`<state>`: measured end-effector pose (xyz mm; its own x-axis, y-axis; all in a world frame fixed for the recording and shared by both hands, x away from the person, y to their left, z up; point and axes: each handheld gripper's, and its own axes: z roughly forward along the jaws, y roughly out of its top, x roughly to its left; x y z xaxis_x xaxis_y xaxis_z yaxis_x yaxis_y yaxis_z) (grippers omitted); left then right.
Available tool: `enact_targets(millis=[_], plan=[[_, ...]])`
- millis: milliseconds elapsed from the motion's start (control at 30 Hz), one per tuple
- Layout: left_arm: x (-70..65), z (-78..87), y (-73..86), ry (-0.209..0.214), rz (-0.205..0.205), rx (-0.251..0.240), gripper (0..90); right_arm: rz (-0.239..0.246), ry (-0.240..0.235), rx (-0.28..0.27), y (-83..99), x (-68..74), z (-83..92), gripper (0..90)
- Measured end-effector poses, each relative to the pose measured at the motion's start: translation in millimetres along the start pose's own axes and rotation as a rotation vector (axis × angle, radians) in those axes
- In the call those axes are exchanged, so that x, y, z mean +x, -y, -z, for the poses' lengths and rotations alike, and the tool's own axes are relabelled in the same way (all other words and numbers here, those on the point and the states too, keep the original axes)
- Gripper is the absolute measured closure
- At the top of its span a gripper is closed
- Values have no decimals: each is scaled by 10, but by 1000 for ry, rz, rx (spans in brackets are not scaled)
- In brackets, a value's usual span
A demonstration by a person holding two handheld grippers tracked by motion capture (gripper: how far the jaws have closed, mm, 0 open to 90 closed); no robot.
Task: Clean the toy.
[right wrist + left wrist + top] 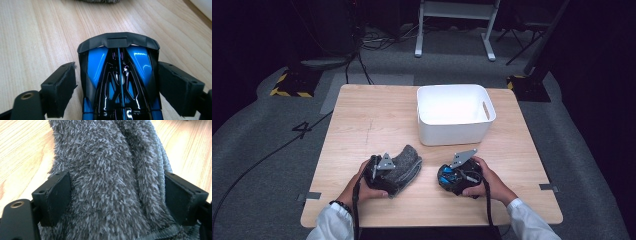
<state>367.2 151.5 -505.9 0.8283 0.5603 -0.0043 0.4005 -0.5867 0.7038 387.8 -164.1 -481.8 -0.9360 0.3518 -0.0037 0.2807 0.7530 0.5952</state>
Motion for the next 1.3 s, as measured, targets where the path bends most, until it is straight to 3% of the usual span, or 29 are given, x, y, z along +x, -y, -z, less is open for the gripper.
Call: enact_targets(millis=[367,667,733,1100,1300], plan=[[0,0,0,0,0,0,146,-1,9,33,-12,8,-93,202],[0,0,0,0,0,0,145,-3,16,25,-25,22,-117,207],[0,0,0,0,0,0,145,-8,22,15,-17,11,-106,242],[0,0,0,0,0,0,145,32,19,21,0,24,-70,251],[0,0,0,0,0,0,145,43,21,-26,-6,46,54,252]])
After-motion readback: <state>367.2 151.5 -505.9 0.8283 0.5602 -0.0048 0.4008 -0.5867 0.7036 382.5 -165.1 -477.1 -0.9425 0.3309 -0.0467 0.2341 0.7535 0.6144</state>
